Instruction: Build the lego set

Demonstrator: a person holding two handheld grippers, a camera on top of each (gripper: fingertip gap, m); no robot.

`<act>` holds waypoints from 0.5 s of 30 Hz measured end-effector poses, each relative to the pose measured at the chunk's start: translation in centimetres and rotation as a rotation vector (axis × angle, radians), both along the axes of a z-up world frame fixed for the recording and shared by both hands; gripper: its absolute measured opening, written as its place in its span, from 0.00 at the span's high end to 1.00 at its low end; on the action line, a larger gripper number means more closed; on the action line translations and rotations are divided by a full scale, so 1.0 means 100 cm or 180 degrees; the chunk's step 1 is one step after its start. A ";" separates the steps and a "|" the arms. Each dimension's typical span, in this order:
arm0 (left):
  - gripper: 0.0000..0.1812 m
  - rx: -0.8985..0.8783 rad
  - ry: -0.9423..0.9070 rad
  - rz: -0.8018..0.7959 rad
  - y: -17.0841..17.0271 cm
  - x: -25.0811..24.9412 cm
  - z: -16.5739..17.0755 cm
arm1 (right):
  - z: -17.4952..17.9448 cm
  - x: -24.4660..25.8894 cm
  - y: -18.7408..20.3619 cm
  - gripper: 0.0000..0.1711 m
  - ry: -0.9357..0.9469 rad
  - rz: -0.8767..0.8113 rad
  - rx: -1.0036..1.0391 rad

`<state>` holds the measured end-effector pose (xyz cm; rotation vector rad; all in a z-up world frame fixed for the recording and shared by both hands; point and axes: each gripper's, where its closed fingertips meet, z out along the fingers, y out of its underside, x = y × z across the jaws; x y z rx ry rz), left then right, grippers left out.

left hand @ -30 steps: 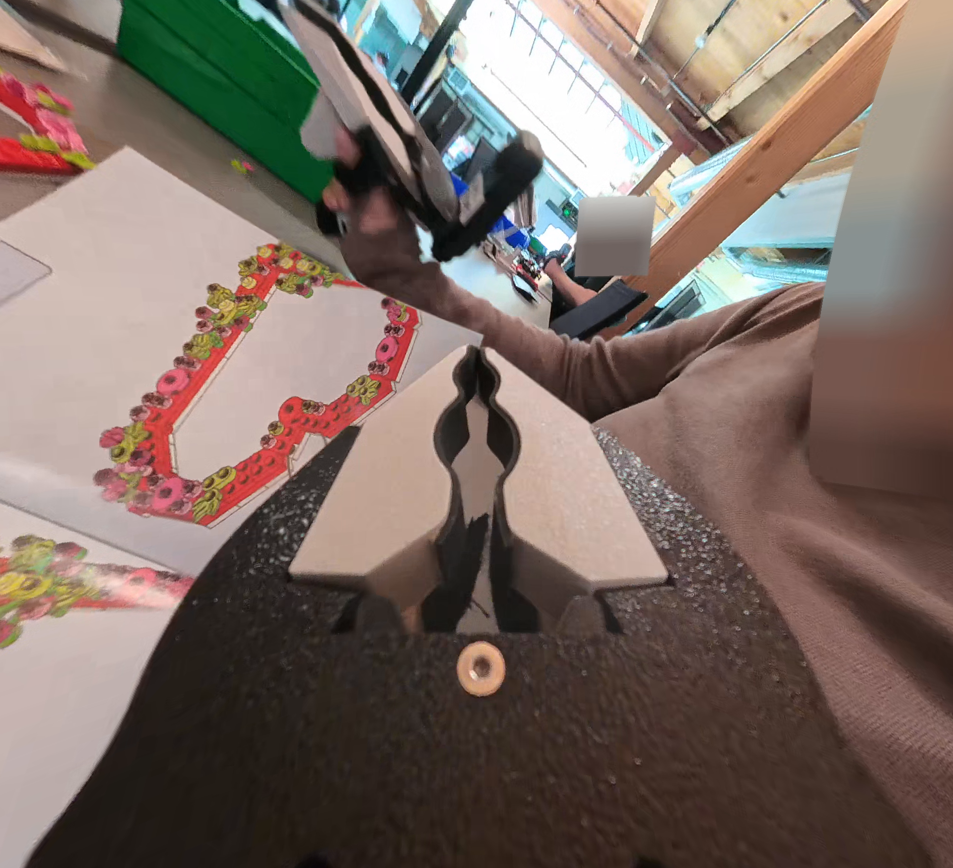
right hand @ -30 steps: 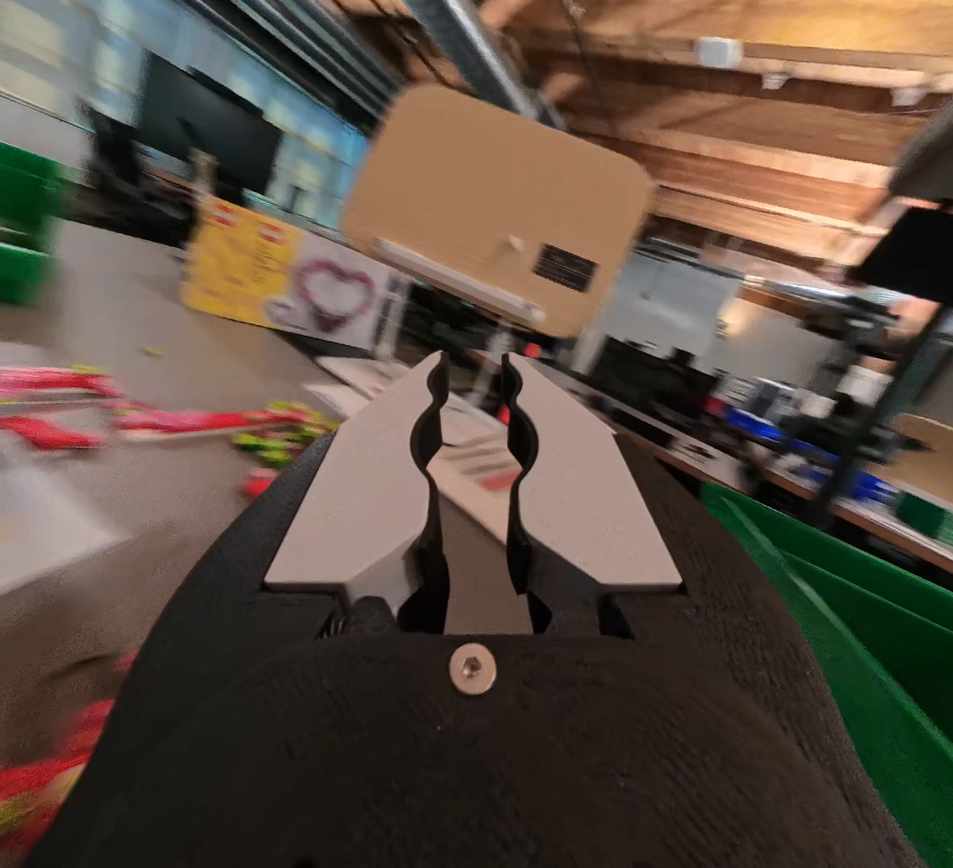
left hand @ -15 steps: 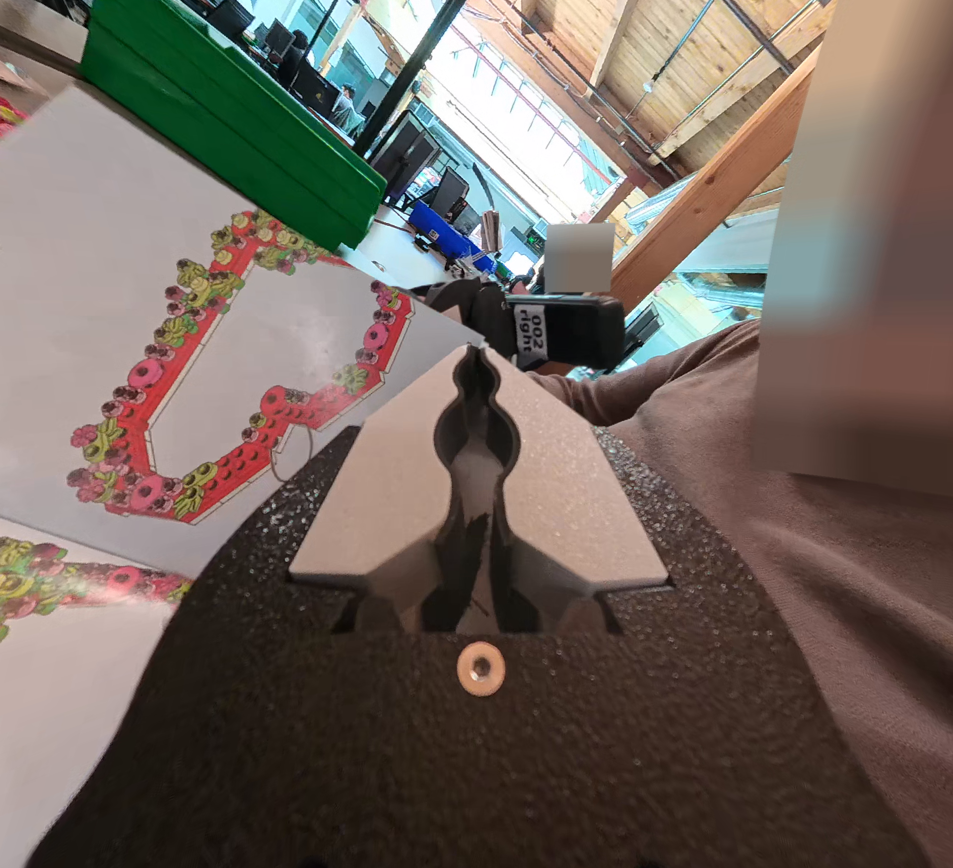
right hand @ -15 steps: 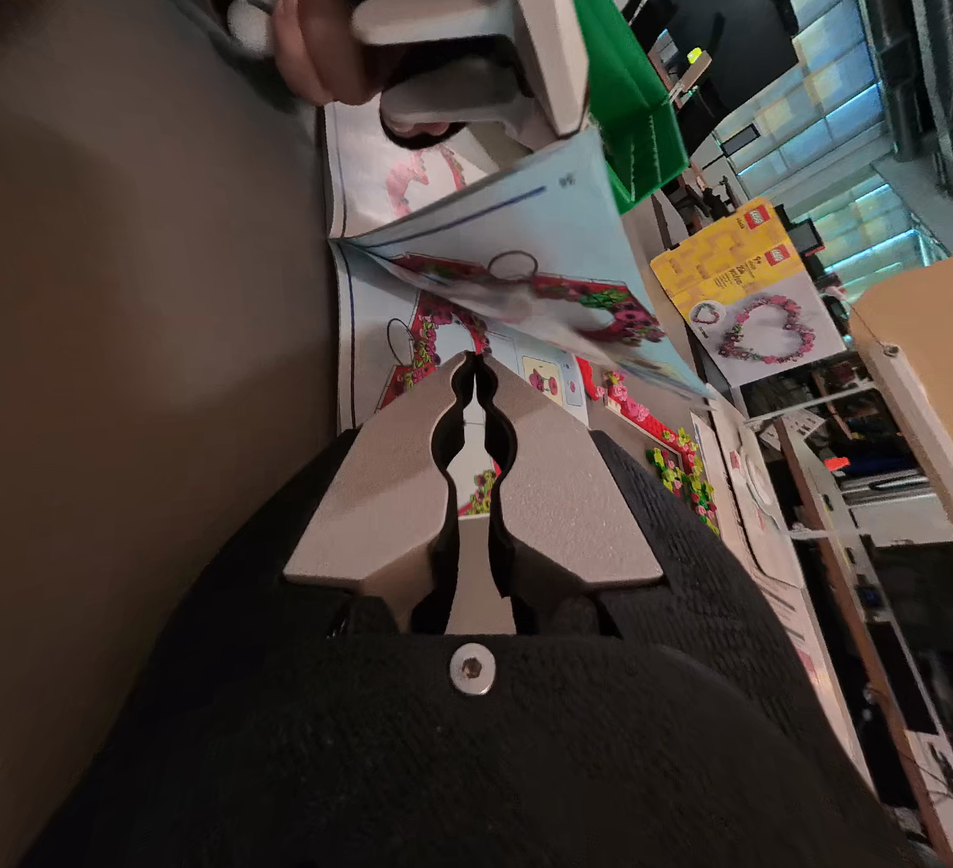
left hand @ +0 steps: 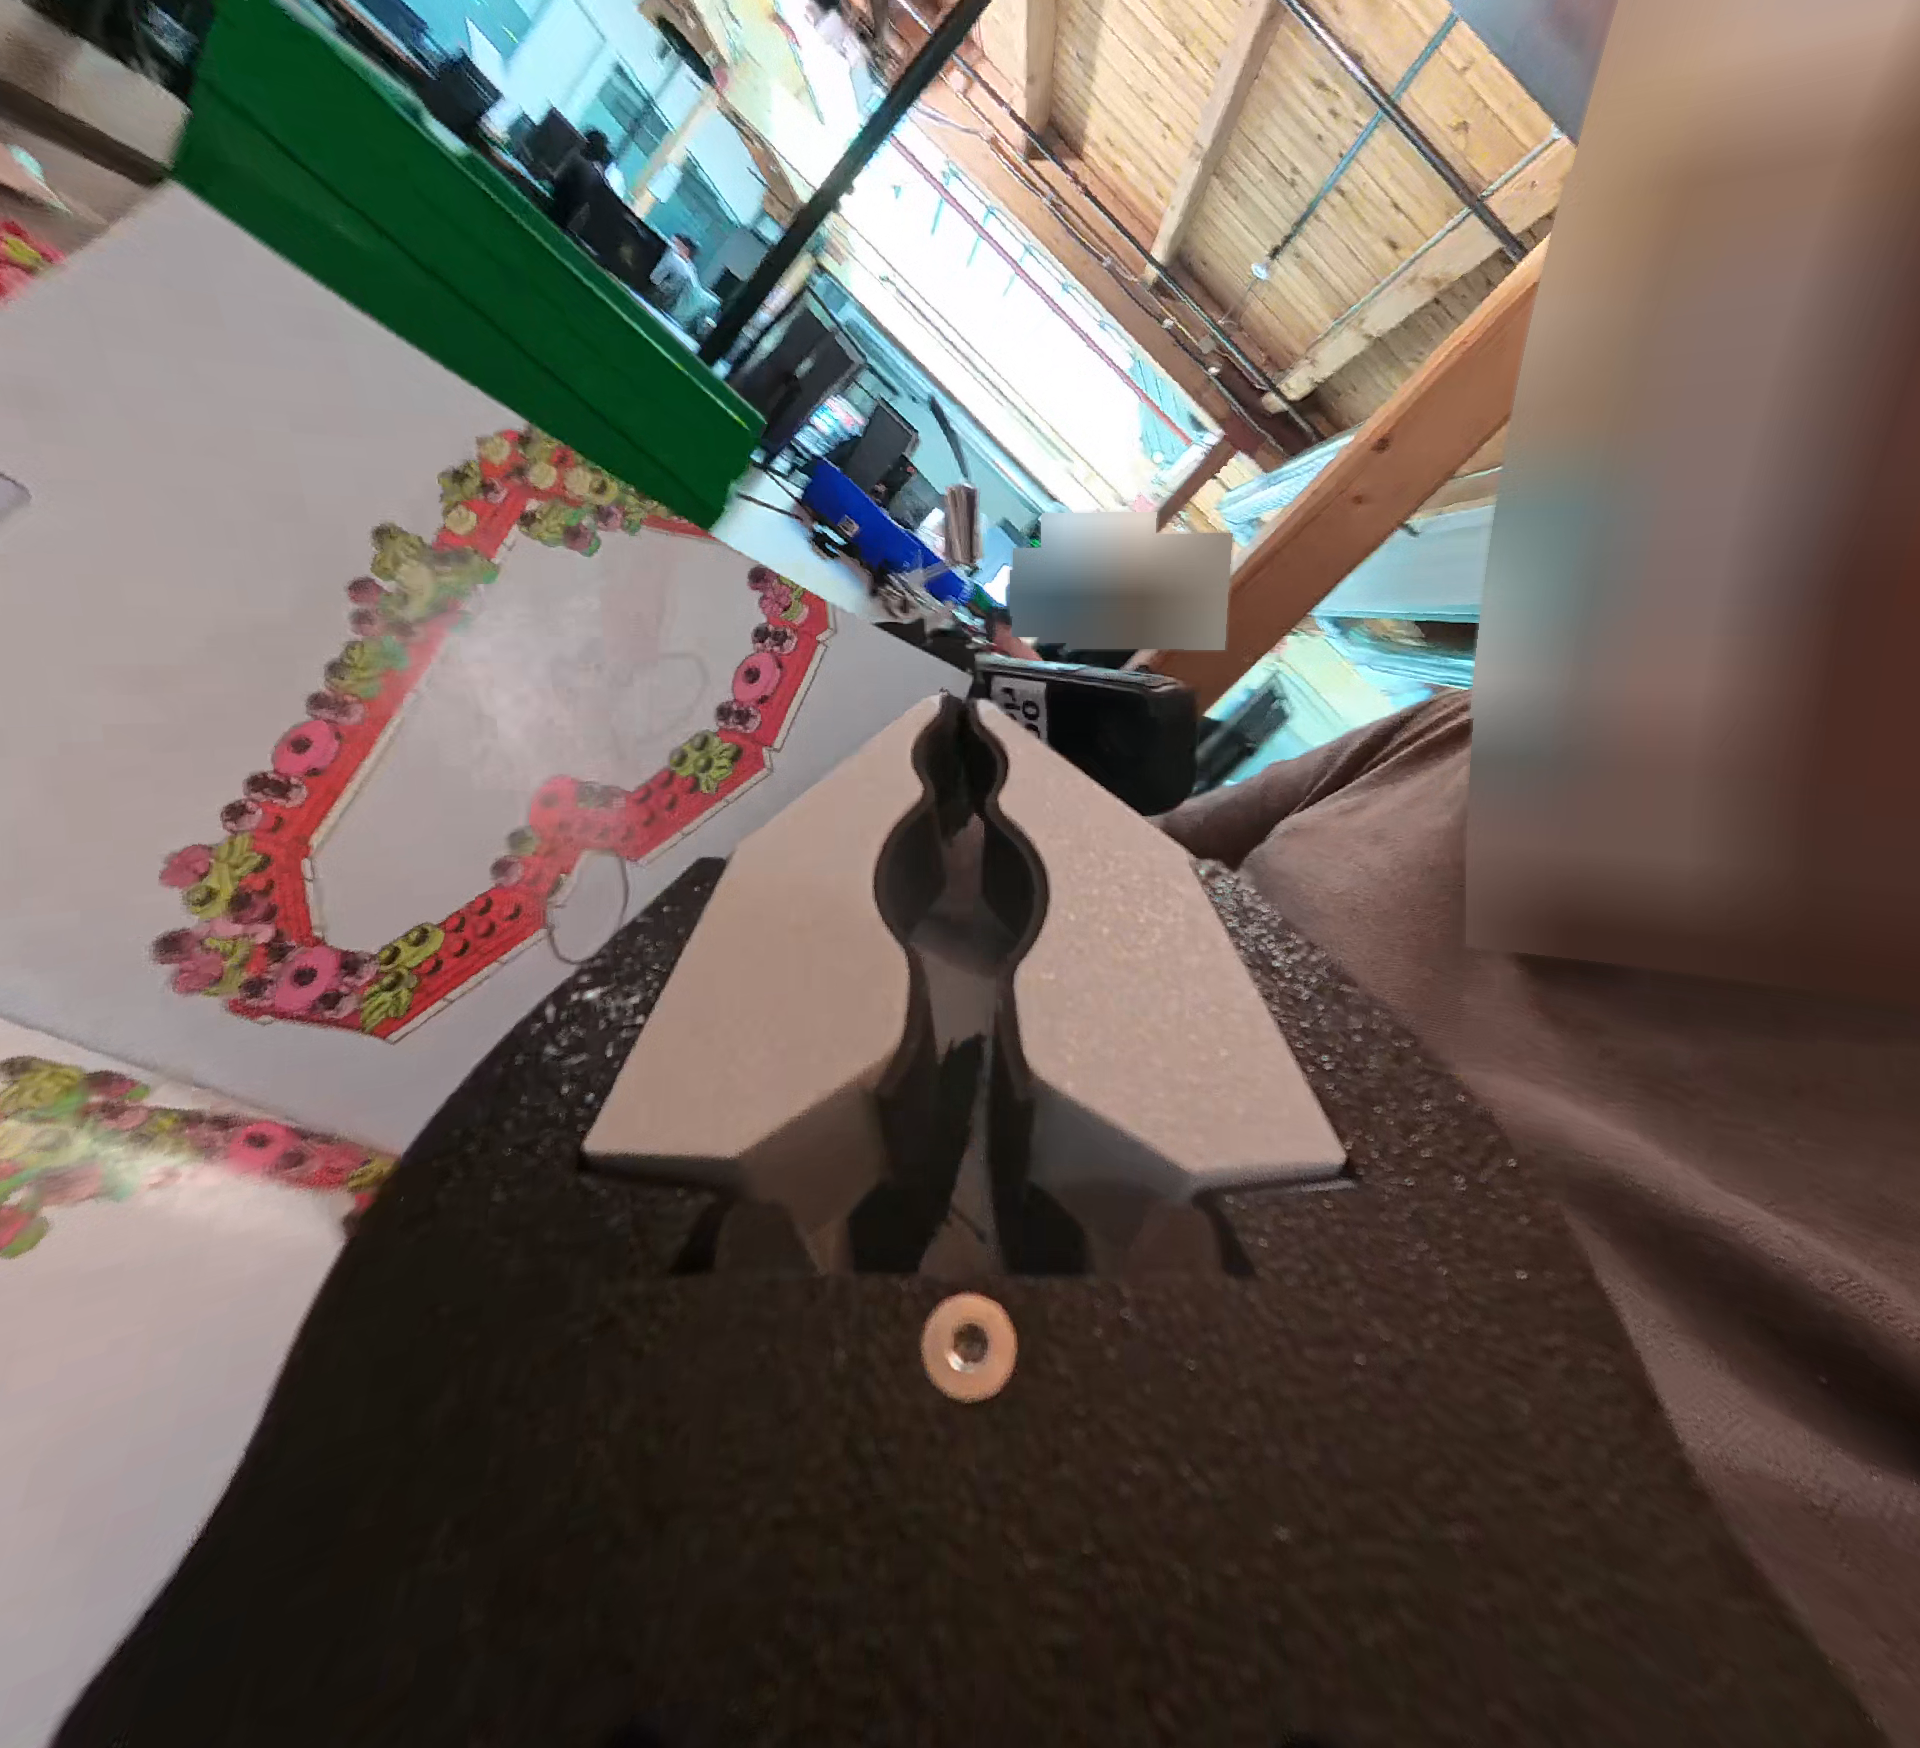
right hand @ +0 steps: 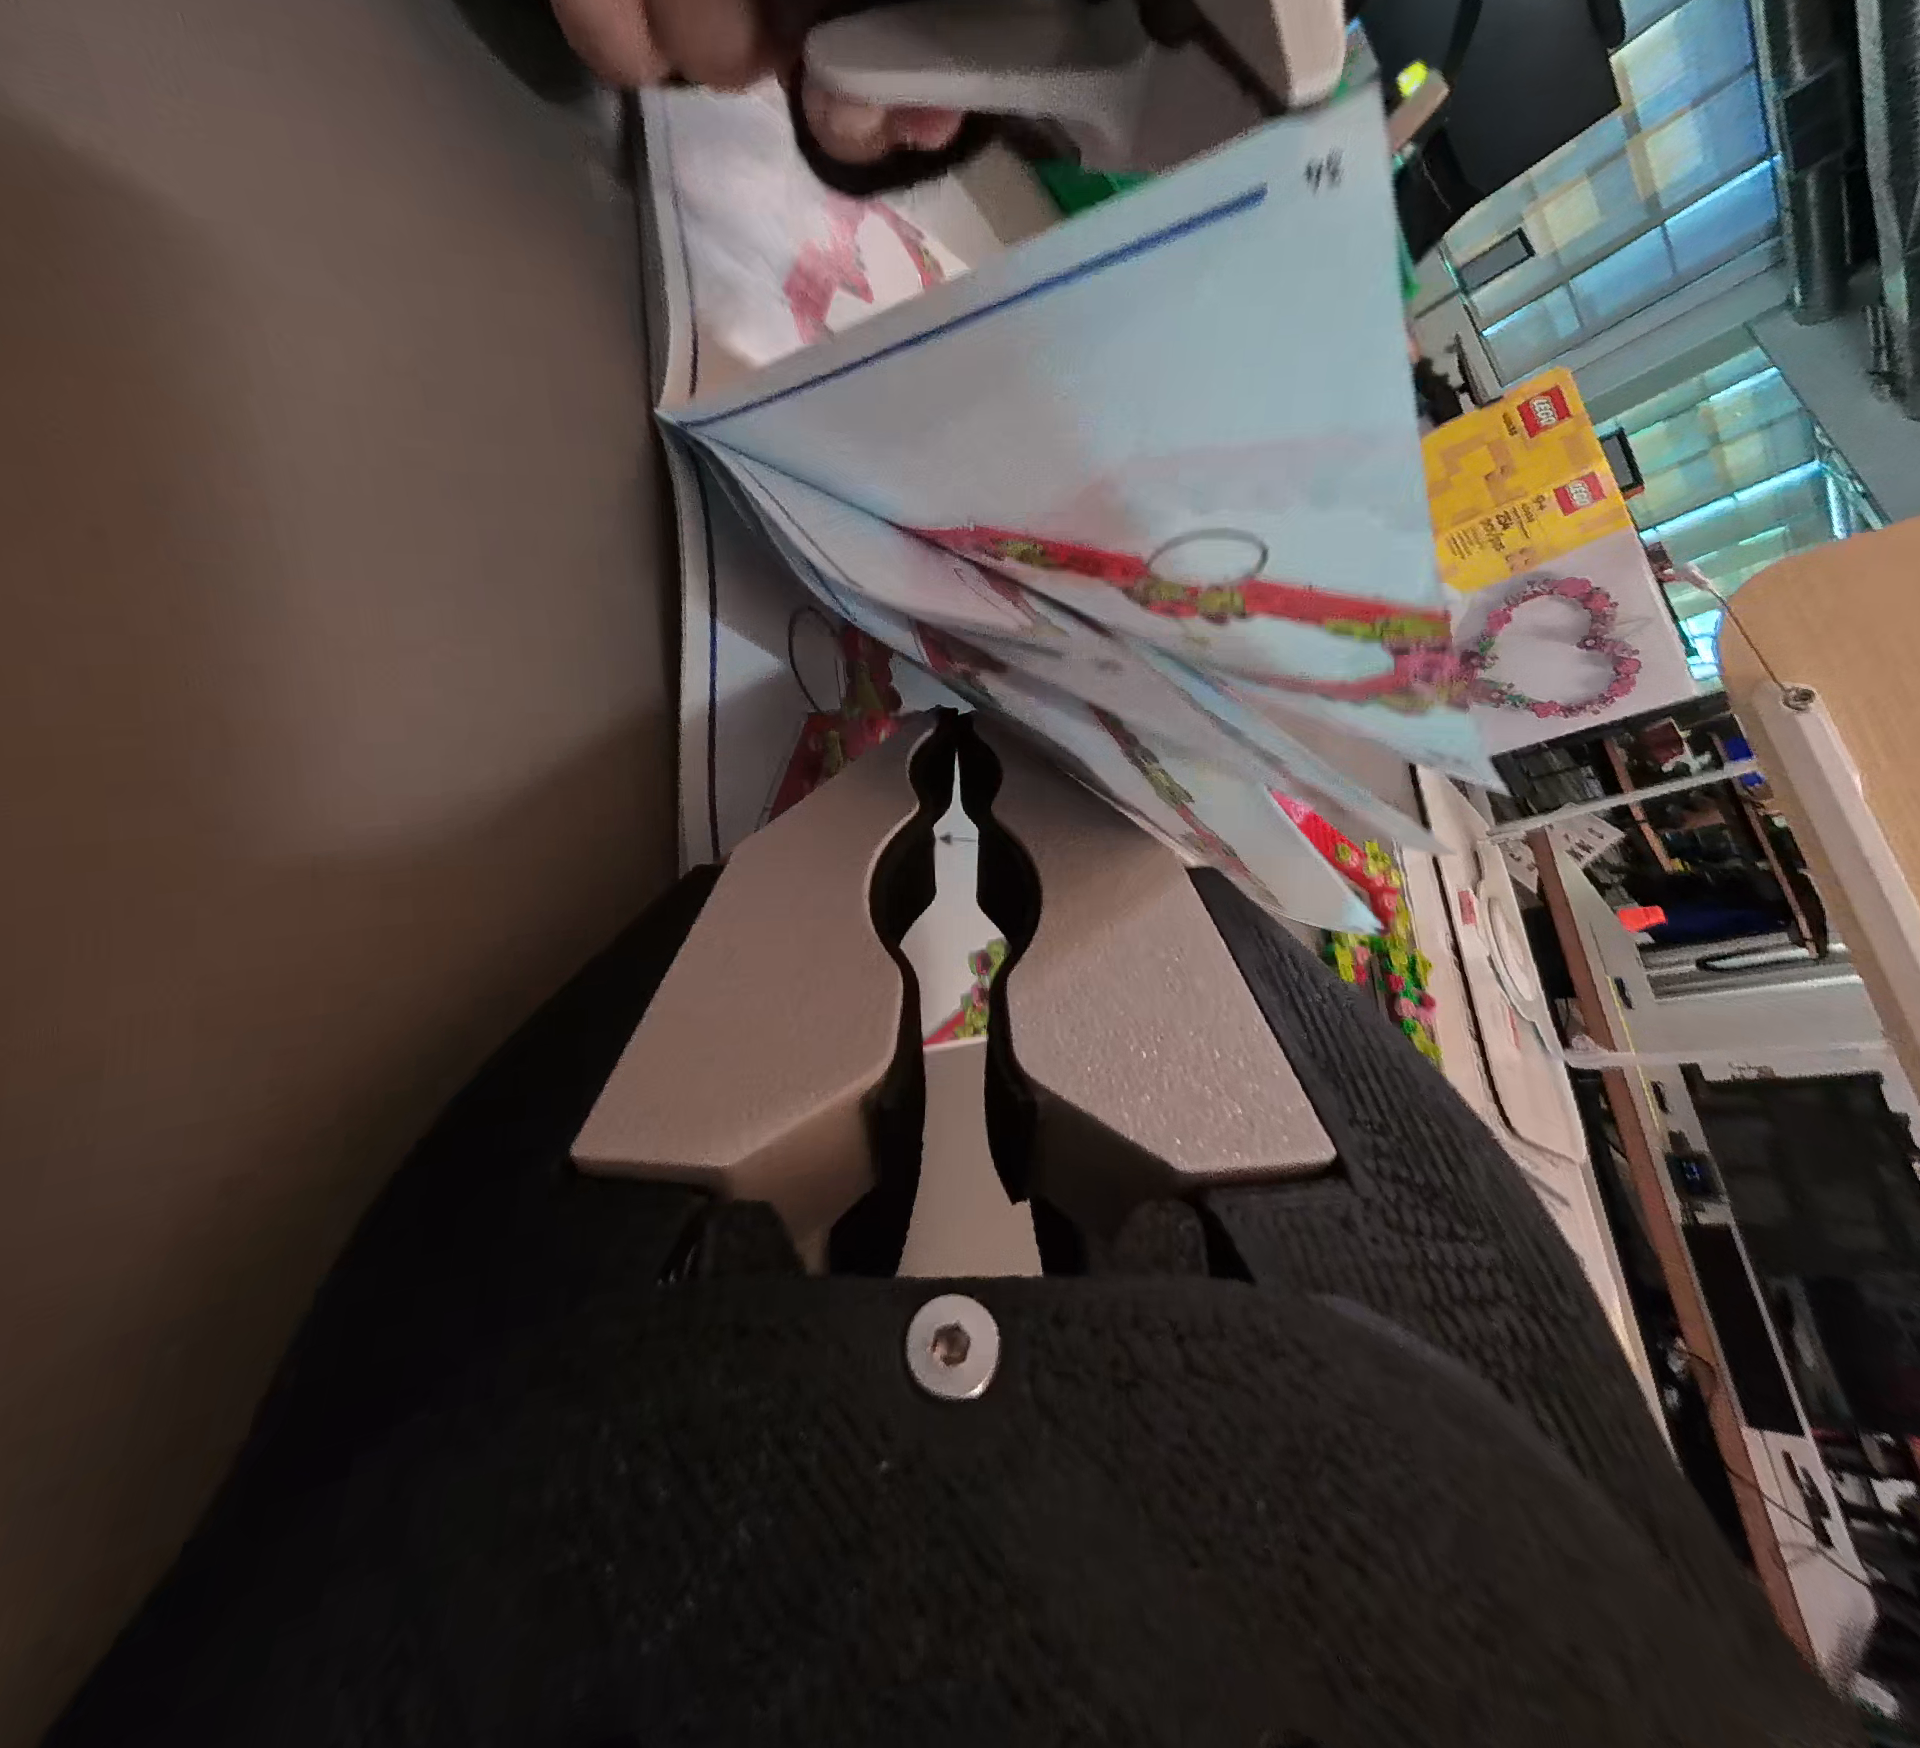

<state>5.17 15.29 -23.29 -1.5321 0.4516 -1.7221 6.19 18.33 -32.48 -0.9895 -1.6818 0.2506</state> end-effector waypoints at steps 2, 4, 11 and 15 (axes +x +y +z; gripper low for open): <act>1.00 0.0181 0.0198 0.0366 0.004 -0.014 0.003 | 0.002 0.007 0.009 1.00 0.0023 -0.0149 0.0014; 1.00 0.0293 0.0560 0.0894 0.009 -0.035 -0.002 | 0.004 0.017 0.018 1.00 0.0041 -0.0291 -0.0006; 1.00 0.0116 0.1547 0.2380 -0.009 -0.116 -0.031 | 0.016 0.056 0.067 1.00 0.0151 -0.1076 0.0262; 1.00 -0.0018 0.1748 0.2648 -0.024 -0.136 -0.050 | 0.039 0.057 0.070 1.00 0.0524 -0.1159 0.0245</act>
